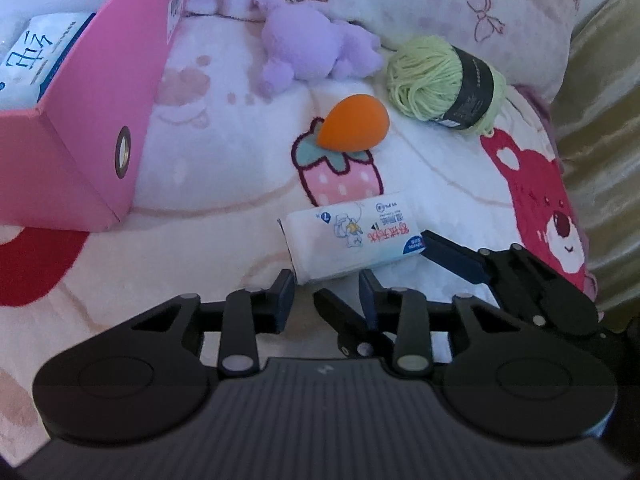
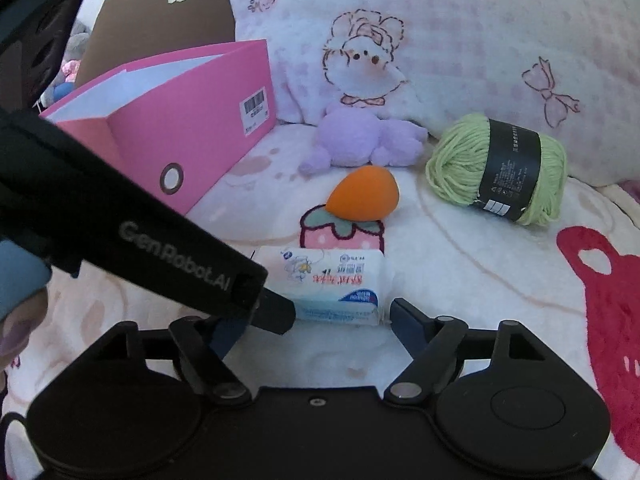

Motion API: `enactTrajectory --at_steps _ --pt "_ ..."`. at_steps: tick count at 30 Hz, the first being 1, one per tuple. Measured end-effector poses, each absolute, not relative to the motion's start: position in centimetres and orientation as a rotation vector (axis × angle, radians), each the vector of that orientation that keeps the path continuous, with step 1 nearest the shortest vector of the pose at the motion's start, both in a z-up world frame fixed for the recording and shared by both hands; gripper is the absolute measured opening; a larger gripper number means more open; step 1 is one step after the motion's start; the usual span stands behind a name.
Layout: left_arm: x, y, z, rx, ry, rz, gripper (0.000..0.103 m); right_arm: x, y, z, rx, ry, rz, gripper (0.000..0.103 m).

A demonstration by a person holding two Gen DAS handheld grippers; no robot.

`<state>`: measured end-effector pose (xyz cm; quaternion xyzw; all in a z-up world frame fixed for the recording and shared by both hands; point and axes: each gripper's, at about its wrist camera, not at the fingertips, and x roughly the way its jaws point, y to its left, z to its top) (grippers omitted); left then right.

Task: Organize objects
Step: 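Close the left gripper on the end of the white tissue pack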

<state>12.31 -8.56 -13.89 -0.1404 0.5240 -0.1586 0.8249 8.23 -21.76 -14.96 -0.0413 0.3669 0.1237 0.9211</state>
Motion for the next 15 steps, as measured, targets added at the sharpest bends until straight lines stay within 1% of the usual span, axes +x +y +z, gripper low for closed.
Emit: enactTrajectory --at_steps 1,7,10,15 --pt "12.4 -8.4 -13.9 -0.314 1.118 -0.346 0.038 8.3 -21.8 -15.0 -0.08 0.75 0.254 0.088" --pt "12.2 -7.9 -13.0 -0.308 1.088 -0.363 0.047 8.7 -22.0 -15.3 -0.031 0.744 0.27 0.09" --pt "12.5 -7.7 -12.8 -0.309 1.064 -0.351 0.048 9.2 -21.9 -15.6 -0.023 0.757 0.265 0.091" --pt "13.3 -7.6 -13.3 -0.353 1.086 -0.356 0.048 10.1 -22.2 -16.5 -0.024 0.766 0.282 0.096"
